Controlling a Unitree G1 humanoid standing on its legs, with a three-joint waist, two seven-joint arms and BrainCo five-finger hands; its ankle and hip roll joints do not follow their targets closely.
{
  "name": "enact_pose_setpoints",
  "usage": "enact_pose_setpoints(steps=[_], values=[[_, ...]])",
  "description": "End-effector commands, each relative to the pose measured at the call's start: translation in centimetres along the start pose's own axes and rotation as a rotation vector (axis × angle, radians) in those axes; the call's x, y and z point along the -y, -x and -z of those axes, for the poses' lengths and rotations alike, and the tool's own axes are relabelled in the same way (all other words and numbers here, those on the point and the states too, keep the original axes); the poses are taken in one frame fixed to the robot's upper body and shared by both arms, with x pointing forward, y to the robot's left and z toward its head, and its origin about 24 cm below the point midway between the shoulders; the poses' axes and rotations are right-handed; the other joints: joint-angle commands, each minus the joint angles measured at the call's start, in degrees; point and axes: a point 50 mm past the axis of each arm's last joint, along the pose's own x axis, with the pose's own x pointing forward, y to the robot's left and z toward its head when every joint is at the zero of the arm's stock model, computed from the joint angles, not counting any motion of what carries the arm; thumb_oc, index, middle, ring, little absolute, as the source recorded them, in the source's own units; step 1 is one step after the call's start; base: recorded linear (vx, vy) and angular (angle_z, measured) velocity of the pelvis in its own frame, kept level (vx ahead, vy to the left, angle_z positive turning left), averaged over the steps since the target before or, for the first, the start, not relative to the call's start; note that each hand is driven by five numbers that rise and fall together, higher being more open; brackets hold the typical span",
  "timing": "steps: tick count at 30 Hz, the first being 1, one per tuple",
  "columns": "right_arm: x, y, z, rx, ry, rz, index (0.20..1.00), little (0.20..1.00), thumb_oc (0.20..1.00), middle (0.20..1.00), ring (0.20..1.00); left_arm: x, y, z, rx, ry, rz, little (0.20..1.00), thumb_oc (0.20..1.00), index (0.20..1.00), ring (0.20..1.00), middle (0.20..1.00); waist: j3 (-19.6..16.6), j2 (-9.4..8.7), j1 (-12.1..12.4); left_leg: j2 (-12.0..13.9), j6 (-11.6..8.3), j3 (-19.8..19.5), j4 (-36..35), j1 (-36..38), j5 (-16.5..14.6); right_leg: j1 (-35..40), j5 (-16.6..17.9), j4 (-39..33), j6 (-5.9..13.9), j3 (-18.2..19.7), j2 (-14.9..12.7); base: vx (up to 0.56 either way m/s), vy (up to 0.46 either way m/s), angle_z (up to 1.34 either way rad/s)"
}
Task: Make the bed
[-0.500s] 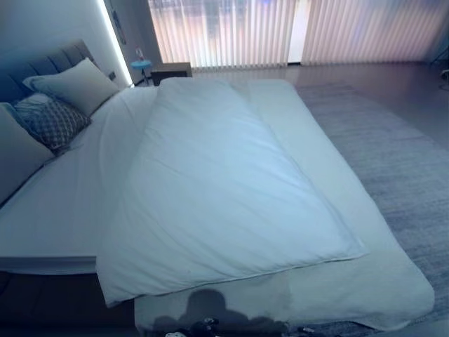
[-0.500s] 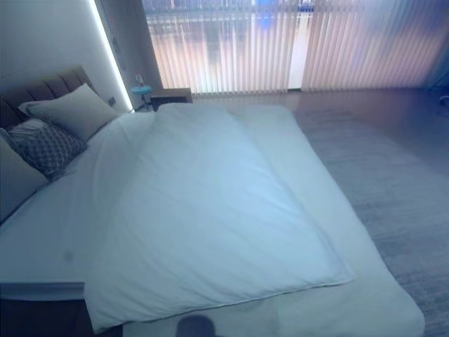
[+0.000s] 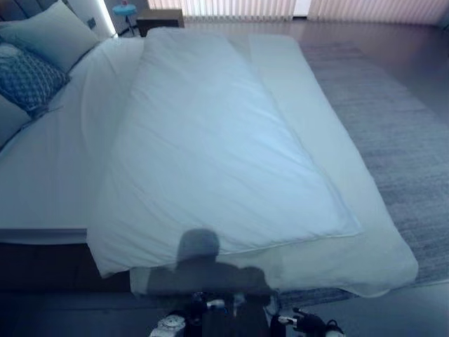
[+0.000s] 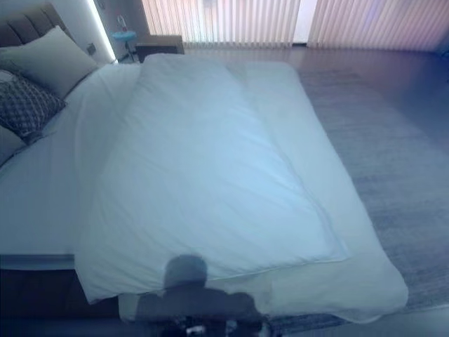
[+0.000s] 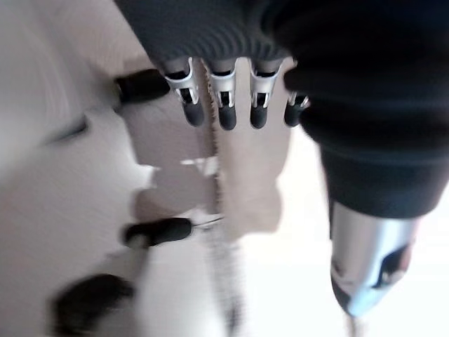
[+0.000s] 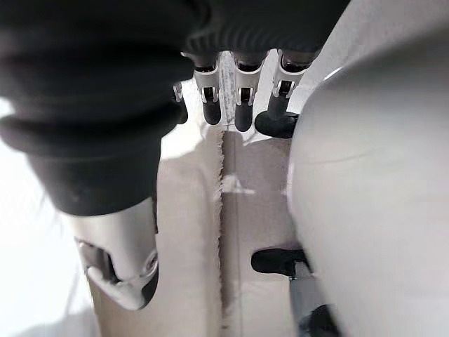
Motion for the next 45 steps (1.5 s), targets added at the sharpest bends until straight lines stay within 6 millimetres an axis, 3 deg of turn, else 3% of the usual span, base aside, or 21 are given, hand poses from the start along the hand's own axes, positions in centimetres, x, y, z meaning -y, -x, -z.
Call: enact_pose_setpoints(steps=[1, 2, 3, 4, 5, 6, 12, 19, 36, 41, 45], values=[[-2.1, -0.7, -3.2, 0.101, -0.014, -0.056, 1.000, 1.000, 1.000, 1.000, 1.000, 1.1, -0.9, -3.7, 0.107, 0.173, -0.004, 1.000, 1.000, 1.000, 1.000, 1.000, 3.00, -2.35, -1.08, -0.83, 2.13, -1.09, -2.18, -1.64, 0.73, -3.58, 1.56, 0.93, 1.67, 0.94, -0.86, -0.16, 0.009, -0.01], [-2.4, -0.7, -5.1, 0.160, -0.006, -0.070, 1.000, 1.000, 1.000, 1.000, 1.000, 1.4, -1.1, -6.1, 0.184, 0.267, -0.007, 1.000, 1.000, 1.000, 1.000, 1.000, 5.32, -2.48, -1.14, -0.77, 2.20, -0.94, -2.18, -2.80, 1.92, -6.31, 0.72, 4.43, 1.35, 1.06, -0.49, -0.17, 0.015, 0.01], [-2.3, -0.8, -5.8, 0.181, -0.006, -0.066, 1.000, 1.000, 1.000, 1.000, 1.000, 1.6, -1.2, -7.4, 0.224, 0.304, -0.014, 1.000, 1.000, 1.000, 1.000, 1.000, 6.33, -2.53, -0.99, -0.71, 2.29, -0.84, -1.70, -3.59, 2.47, -8.19, -0.05, 6.79, 1.12, 1.12, -0.50, -0.26, 0.014, -0.03], [-2.5, -0.7, -6.9, 0.218, -0.011, -0.069, 1.000, 1.000, 1.000, 1.000, 1.000, 1.7, -1.2, -8.9, 0.276, 0.365, -0.013, 1.000, 1.000, 1.000, 1.000, 1.000, 7.64, -2.79, -1.07, -0.84, 2.41, -1.04, 1.61, -6.09, 1.84, -10.50, -0.60, 9.52, 0.89, 1.33, -0.57, -0.14, 0.007, -0.06], [-2.5, -0.7, -6.9, 0.218, -0.011, -0.069, 1.000, 1.000, 1.000, 1.000, 1.000, 1.8, -1.2, -8.9, 0.276, 0.365, -0.013, 1.000, 1.000, 1.000, 1.000, 1.000, 7.49, -2.78, -1.13, -0.85, 2.42, -1.11, 2.05, -6.54, 1.64, -10.86, -0.72, 9.80, 0.88, 1.32, -0.61, -0.20, -0.007, -0.08], [-2.7, -0.6, -8.2, 0.267, -0.021, -0.080, 1.000, 1.000, 1.000, 1.000, 1.000, 2.0, -1.0, -11.0, 0.350, 0.448, -0.014, 1.000, 1.000, 1.000, 1.000, 1.000, 8.46, -3.10, -1.26, -1.29, 2.22, -1.54, 7.76, -11.47, 0.35, -14.29, -1.51, 12.94, 0.77, 1.05, -0.95, -0.15, -0.007, 0.00], [-2.8, -0.2, -9.6, 0.335, -0.046, -0.102, 1.000, 1.000, 1.000, 1.000, 1.000, 1.9, -0.4, -14.7, 0.499, 0.686, 0.002, 1.000, 1.000, 1.000, 1.000, 1.000, 8.15, -3.19, -2.06, -0.20, 1.02, -2.41, 17.59, -20.76, -2.99, -22.05, -3.56, 20.74, 1.08, -0.03, -1.84, -0.08, -0.011, 0.09], [-3.8, 0.1, -10.6, 0.388, -0.057, -0.137, 1.000, 1.000, 1.000, 1.000, 1.000, 1.0, 0.3, -17.0, 0.594, 0.900, -0.005, 1.000, 1.000, 1.000, 1.000, 1.000, 8.74, -3.62, -2.32, 0.81, 0.73, -3.03, 24.99, -27.80, -5.52, -29.29, -5.18, 26.49, 0.75, 0.34, -1.44, -0.04, -0.001, 0.03], [-5.1, 1.0, -12.8, 0.489, -0.022, -0.182, 1.000, 1.000, 1.000, 1.000, 1.000, 1.7, 1.2, -21.0, 0.673, 1.041, 0.020, 1.000, 1.000, 1.000, 1.000, 1.000, 9.52, -4.86, -4.30, 1.94, 0.67, -3.63, 29.11, -34.99, -6.44, -36.12, -5.43, 28.57, 0.07, 0.55, -0.59, 0.00, 0.003, -0.03], [-5.1, 1.1, -12.9, 0.496, -0.002, -0.188, 1.000, 1.000, 1.000, 1.000, 1.000, 1.9, 2.1, -23.2, 0.743, 1.069, 0.050, 1.000, 1.000, 1.000, 1.000, 1.000, 9.19, -5.10, -4.95, 1.94, 0.71, -3.57, 28.98, -35.95, -6.40, -37.27, -5.18, 28.41, 0.13, 0.78, -0.54, 0.00, 0.000, 0.00], [-4.9, 1.2, -12.3, 0.490, -0.001, -0.182, 1.000, 1.000, 1.000, 1.000, 1.000, 3.2, 3.9, -26.1, 0.874, 1.077, 0.154, 1.000, 1.000, 1.000, 1.000, 1.000, 9.31, -4.99, -4.97, 1.76, 0.82, -3.46, 28.89, -35.84, -6.75, -37.37, -5.18, 28.37, 0.22, 0.99, -0.57, 0.00, 0.000, 0.00]])
